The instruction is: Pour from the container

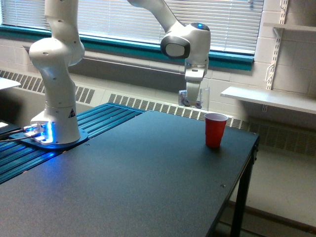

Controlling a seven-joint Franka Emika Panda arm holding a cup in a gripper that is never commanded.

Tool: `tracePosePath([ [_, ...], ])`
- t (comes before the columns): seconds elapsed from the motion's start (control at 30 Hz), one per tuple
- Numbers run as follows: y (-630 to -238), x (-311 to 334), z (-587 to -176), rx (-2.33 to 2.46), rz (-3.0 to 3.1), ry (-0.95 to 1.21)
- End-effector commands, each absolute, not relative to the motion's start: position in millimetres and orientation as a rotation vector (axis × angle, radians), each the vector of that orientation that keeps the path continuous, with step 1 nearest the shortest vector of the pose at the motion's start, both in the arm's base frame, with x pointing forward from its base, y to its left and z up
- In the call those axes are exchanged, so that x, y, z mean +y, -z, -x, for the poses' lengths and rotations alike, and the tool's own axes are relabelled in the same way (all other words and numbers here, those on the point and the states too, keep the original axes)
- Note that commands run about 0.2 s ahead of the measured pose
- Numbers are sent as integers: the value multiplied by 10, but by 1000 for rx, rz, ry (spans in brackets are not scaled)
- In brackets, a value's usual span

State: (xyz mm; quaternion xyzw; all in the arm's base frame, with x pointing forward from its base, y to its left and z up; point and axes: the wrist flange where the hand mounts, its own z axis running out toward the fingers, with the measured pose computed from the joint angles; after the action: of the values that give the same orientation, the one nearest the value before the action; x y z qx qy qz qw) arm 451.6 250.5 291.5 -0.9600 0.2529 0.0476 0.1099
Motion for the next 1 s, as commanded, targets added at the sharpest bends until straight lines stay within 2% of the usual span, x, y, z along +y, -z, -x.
tracePosePath([
  [0.03, -2958, 2600, -4589, 754, 2807, -140],
  [1.0, -3110, 2809, -4491, 848, 2758, -232],
])
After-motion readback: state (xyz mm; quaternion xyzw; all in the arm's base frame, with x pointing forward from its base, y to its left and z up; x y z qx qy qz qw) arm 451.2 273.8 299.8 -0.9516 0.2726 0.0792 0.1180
